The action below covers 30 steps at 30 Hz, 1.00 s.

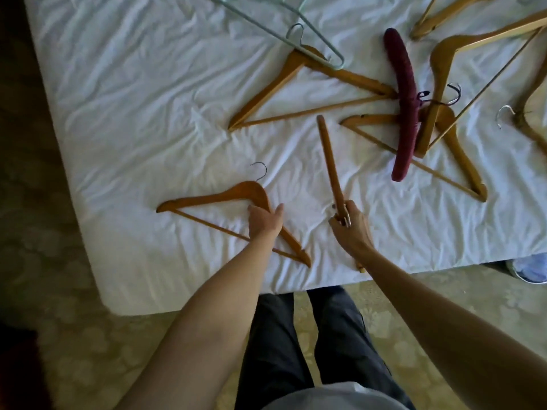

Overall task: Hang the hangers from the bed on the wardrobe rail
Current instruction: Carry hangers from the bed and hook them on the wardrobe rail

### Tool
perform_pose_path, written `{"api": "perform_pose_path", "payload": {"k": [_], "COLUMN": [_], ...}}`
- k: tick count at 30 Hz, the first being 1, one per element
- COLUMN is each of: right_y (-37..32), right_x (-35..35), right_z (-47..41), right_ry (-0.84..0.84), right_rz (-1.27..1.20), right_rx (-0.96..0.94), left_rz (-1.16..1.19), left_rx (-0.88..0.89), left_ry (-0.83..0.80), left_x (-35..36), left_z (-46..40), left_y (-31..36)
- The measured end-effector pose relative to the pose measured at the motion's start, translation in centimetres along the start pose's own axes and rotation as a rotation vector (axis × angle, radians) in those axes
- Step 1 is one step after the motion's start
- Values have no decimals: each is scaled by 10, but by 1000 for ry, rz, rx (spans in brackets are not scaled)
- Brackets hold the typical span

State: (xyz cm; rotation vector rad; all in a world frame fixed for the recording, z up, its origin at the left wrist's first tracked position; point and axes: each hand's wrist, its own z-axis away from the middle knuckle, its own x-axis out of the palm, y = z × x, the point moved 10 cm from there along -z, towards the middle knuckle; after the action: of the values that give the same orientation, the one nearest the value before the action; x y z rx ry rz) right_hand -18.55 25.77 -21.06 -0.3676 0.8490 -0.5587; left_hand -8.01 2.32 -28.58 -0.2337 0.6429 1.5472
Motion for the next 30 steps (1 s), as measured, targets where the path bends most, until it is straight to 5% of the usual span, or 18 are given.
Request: {"api": "perform_pose_path", "payload": {"k": [8,16,23,30], "right_y": [-13,-87,-225,-379], "right_x": [48,-22,-90,-62], "right_z": [-14,68,195,337], "right_ry": [-143,-221,-423,-587], "right_rz": [124,-75,-48,-6], "right_rx": [-95,-225,-583,-953], "left_rz": [63,325,546,756], "left_rx": [14,232,429,473], "left_ry": [81,45,135,388], "left_x": [8,-58,-186,-332], "left_z": [-12,113,274,394], "left_y": [-8,20,30,-33]}}
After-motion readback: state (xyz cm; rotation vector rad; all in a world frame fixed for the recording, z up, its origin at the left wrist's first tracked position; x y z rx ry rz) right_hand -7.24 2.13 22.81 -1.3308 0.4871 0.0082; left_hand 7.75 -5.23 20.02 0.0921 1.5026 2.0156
